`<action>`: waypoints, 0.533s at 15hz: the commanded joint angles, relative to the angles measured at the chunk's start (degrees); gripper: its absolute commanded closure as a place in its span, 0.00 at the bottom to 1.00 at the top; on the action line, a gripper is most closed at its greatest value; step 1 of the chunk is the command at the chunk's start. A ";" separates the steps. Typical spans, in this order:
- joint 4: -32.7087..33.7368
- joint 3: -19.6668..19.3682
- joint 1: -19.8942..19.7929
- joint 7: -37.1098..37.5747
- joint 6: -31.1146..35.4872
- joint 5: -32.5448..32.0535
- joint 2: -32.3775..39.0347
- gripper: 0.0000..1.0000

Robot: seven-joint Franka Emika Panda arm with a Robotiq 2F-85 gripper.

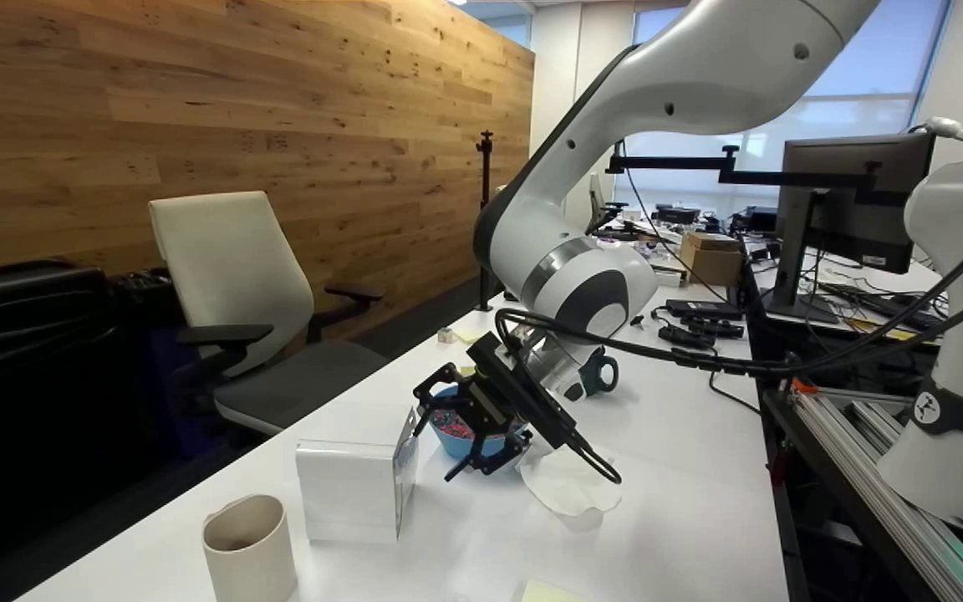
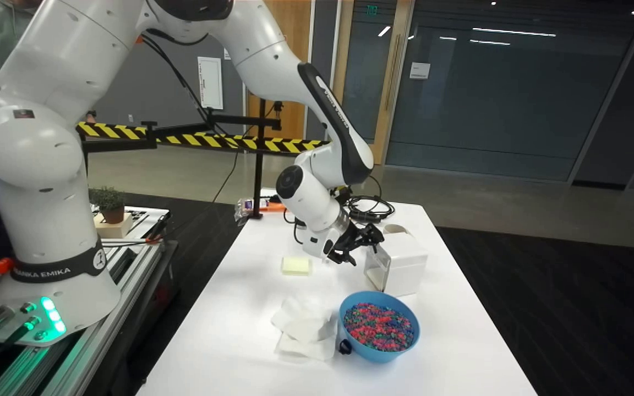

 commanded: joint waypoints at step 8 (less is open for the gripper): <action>0.69 7.04 -6.96 -3.64 0.93 -0.42 1.26 0.60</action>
